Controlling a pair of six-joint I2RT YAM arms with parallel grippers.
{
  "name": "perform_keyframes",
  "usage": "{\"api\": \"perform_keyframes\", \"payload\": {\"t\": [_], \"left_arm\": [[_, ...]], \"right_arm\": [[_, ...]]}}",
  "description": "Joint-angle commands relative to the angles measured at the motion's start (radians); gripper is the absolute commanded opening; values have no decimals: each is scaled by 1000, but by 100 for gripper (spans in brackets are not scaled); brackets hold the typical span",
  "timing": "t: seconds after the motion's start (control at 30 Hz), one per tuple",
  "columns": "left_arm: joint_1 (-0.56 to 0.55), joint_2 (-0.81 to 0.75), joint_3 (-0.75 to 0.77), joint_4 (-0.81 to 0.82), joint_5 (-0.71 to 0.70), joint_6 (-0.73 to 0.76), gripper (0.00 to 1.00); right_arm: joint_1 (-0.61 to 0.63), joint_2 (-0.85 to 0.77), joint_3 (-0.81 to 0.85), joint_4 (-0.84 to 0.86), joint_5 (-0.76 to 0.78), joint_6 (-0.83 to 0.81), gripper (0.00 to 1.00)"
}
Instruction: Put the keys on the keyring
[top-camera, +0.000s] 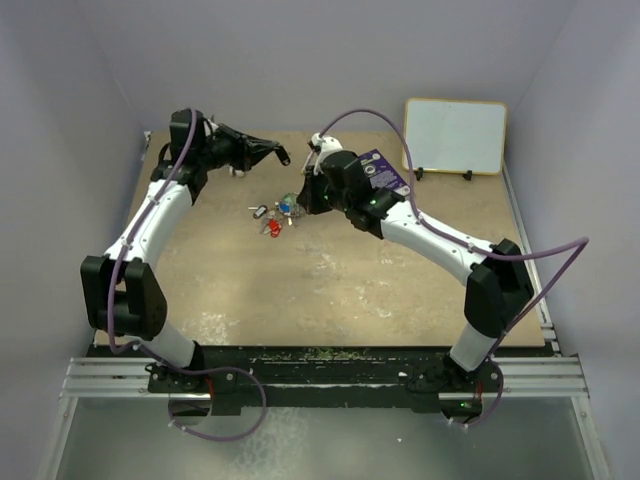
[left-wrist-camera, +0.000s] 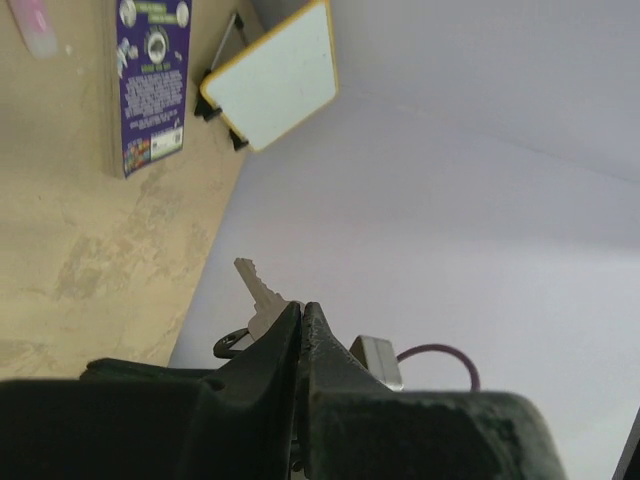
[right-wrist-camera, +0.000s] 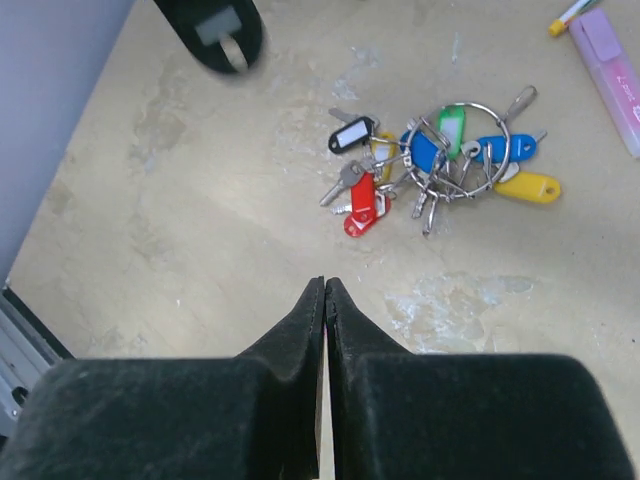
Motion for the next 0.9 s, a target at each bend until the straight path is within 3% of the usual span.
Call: {"api": "perform_keyframes", "payload": {"t": [0.0, 0.07, 0.17, 0.27, 0.43, 0.5, 0.57, 0.7, 0.87], "left_arm": [[137, -19, -34, 75, -22, 12, 4], [197, -21, -49, 82, -53, 49, 4], [260, -39, -72, 68, -122, 121, 4], [281, -46, -94, 47, -131, 159, 4], [285, -45, -131, 34, -104, 202, 4], [300, -46, -161, 48, -110, 217, 4], [314, -37, -165, 49, -107, 235, 4], [330, -21, -171, 51, -118, 258, 4], [334, 2, -170, 55, -121, 258, 4]], "right_arm": [[-3, -16, 23, -12, 9, -4, 8], [-2, 52, 97, -34, -29, -31, 17], [-3, 177, 226, -90, -34, -86, 21], [-4, 316, 366, -146, -19, -153, 23], [-40, 554, 671, -378, -11, -206, 30], [-67, 637, 751, -408, -34, -230, 37], [-76, 683, 781, -427, -38, -258, 46], [-94, 725, 756, -442, -43, -264, 47], [-106, 684, 605, -416, -68, -249, 45]]}}
